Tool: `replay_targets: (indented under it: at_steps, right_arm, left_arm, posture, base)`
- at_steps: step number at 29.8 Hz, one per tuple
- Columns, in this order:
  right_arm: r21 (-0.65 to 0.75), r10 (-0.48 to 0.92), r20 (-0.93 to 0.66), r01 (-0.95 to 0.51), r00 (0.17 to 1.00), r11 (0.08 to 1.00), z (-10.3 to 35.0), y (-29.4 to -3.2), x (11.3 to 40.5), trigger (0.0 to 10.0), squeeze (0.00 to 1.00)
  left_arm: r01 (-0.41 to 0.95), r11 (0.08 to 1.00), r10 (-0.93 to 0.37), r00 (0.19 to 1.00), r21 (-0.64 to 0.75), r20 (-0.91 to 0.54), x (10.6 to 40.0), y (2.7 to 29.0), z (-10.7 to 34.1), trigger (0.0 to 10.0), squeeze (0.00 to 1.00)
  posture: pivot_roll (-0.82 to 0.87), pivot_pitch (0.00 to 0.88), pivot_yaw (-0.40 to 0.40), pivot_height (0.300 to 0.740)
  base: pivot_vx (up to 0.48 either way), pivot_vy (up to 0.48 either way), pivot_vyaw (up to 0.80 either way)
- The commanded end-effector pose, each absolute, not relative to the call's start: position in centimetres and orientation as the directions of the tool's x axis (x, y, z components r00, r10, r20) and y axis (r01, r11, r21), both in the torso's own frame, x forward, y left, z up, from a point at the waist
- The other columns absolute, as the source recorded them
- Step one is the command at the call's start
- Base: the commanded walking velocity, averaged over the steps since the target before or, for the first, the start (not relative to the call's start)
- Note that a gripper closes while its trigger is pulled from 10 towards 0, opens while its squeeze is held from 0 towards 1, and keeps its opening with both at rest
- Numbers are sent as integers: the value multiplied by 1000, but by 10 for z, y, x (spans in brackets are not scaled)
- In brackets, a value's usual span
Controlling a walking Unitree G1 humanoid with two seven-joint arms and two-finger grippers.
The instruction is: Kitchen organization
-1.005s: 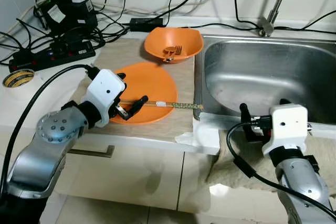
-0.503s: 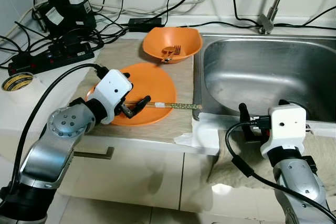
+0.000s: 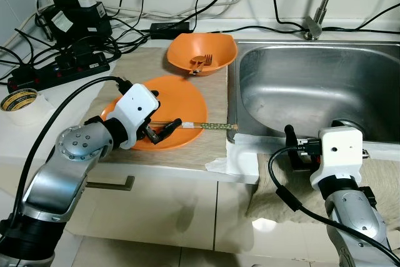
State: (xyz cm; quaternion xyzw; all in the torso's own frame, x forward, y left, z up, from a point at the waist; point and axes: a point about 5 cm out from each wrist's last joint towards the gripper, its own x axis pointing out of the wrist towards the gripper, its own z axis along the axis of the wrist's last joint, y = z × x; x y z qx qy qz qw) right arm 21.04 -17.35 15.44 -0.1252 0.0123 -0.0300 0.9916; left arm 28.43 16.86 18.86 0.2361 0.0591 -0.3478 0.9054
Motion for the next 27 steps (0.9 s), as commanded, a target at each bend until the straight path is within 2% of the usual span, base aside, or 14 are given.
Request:
replay_targets:
  at_steps: [1, 18, 27]
  right_arm:
    - [-253, -66, -7, 62, 998, 965, 155, -175, 212, 10000, 0]
    - [-262, -57, -3, 54, 998, 964, 153, -174, 216, 10000, 0]
    - [-264, -63, 8, 63, 998, 963, 155, -174, 217, 10000, 0]
  left_arm:
    - [666, 634, -615, 742, 393, -267, 285, 172, 200, 10000, 0]
    - [721, 603, -587, 691, 342, -422, 286, 173, 181, 10000, 0]
    - [732, 598, -583, 676, 326, -451, 289, 169, 175, 10000, 0]
  posture:
    - [-2, 0, 77, 736]
    - [-5, 0, 84, 736]
    - [-12, 0, 91, 736]
  base:
    - [0, 0, 0]
    - [0, 0, 0]
    - [0, 0, 0]
